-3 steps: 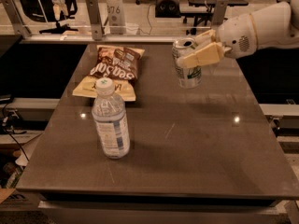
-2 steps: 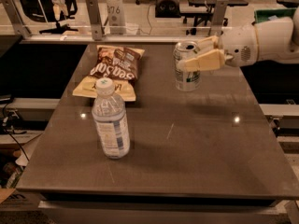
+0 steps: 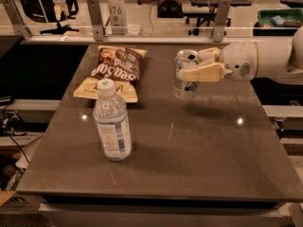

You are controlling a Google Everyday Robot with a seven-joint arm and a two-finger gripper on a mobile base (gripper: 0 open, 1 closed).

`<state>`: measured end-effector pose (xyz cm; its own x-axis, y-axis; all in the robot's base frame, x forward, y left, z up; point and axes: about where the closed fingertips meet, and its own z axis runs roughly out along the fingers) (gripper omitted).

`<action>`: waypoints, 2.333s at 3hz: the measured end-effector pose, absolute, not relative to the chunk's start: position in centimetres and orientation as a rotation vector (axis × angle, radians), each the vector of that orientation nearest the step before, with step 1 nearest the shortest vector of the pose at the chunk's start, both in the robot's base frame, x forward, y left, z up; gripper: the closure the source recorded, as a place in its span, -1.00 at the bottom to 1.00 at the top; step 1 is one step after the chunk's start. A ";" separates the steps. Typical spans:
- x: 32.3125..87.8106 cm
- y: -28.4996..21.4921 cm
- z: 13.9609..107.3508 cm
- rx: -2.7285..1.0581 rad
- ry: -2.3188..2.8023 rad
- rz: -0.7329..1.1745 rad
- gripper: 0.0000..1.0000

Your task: Place 7up can upright

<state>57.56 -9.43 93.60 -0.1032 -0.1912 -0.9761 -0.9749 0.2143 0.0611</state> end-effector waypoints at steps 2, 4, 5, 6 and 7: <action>57.2 -9.2 91.1 -1.123 1.508 1.045 0.68; 56.6 -9.3 89.8 -1.099 1.492 1.055 -0.25; 56.6 -9.0 89.9 -1.104 1.490 1.059 -0.71; 56.6 -8.8 89.9 -1.108 1.487 1.063 -1.00; 56.6 -8.8 89.9 -1.108 1.487 1.063 -1.00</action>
Offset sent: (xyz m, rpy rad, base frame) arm -0.0056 -0.0025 -0.0412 0.0414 0.0452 -0.0089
